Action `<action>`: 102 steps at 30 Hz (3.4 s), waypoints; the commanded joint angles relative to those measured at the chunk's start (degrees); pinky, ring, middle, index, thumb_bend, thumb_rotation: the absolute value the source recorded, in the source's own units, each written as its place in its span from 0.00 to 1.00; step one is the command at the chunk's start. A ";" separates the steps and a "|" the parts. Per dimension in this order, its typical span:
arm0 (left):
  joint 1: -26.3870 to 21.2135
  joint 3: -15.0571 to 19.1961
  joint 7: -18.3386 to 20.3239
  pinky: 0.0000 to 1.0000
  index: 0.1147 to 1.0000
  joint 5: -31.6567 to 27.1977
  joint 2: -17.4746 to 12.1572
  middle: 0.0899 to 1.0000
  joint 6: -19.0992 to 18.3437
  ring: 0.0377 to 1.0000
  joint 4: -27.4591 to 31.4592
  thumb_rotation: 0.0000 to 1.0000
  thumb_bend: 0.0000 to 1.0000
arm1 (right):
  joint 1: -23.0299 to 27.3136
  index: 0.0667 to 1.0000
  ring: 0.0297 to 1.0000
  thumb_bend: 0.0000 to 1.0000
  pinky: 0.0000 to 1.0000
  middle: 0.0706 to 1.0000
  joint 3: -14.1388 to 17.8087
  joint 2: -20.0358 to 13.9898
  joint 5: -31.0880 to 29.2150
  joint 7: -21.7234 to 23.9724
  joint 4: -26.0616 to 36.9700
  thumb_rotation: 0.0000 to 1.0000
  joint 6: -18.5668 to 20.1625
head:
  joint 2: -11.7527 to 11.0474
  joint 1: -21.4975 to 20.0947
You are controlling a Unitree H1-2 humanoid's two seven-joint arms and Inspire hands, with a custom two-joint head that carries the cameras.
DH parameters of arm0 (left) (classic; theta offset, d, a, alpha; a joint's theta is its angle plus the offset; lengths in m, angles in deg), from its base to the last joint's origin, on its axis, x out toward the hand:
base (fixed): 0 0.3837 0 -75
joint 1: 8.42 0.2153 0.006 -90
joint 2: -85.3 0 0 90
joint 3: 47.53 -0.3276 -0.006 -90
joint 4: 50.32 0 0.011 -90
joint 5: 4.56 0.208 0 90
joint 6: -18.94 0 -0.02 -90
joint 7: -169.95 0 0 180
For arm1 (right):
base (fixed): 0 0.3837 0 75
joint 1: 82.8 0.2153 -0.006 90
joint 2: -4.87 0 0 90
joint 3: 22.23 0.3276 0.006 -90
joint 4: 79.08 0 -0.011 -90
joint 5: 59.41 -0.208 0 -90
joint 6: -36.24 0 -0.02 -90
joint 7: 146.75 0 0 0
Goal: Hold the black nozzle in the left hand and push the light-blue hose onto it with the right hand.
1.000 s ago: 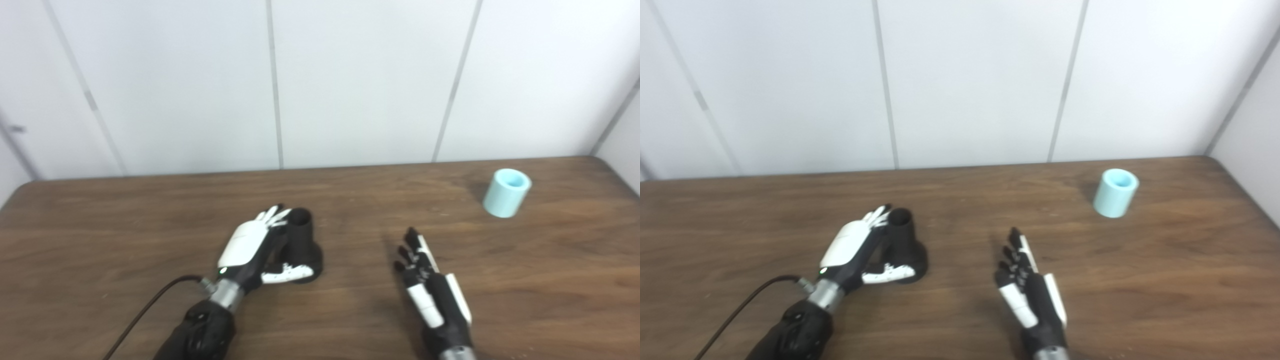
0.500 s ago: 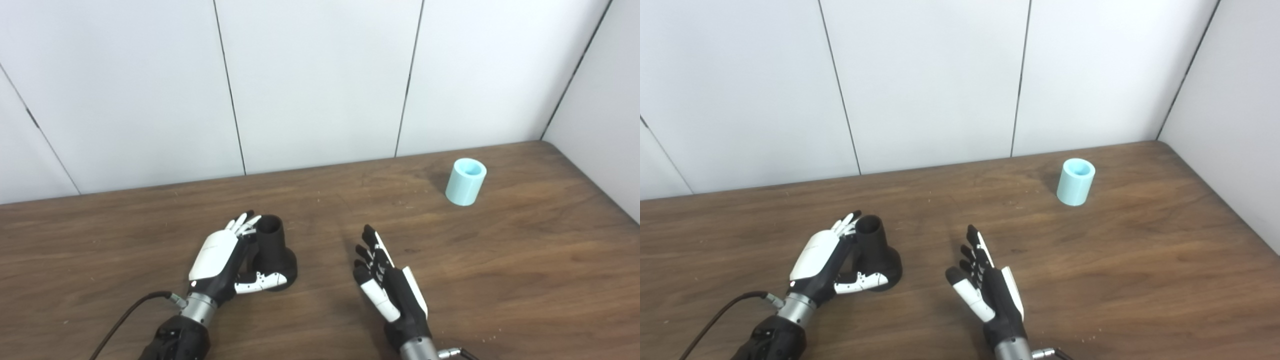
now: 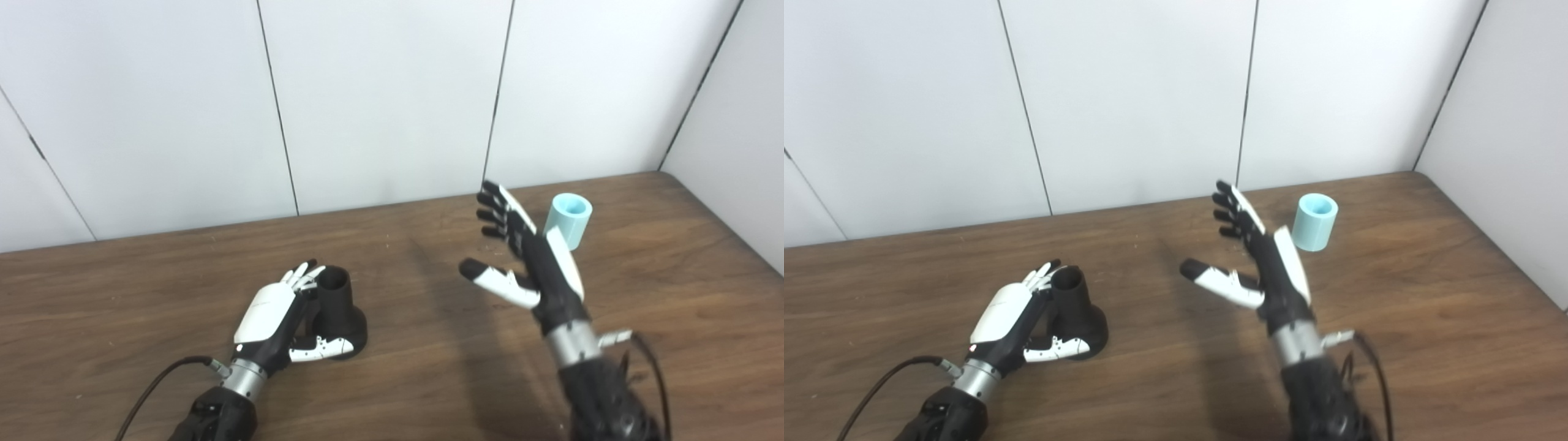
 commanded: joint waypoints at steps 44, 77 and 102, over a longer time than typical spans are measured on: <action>8.25 -2.22 -0.73 1.00 0.41 1.68 -0.72 0.90 0.08 1.00 -7.31 0.58 0.60 | 33.82 0.74 0.78 1.00 0.66 0.84 3.02 -24.08 35.88 35.17 -29.15 0.22 9.85 | -0.41 1.68; 8.62 -0.71 0.79 1.00 0.53 1.71 -1.35 0.89 -0.68 1.00 -5.04 0.59 0.61 | 33.38 0.65 0.74 0.99 0.69 0.75 -7.06 -27.67 31.11 5.37 -47.53 0.13 -6.05 | 0.43 2.13; 8.89 -0.74 1.86 1.00 0.51 2.02 -1.47 0.90 -0.95 1.00 -4.25 0.60 0.60 | 33.55 0.64 0.60 0.86 0.55 0.61 -9.85 -28.08 32.17 14.88 -46.09 0.15 0.24 | 0.71 2.38</action>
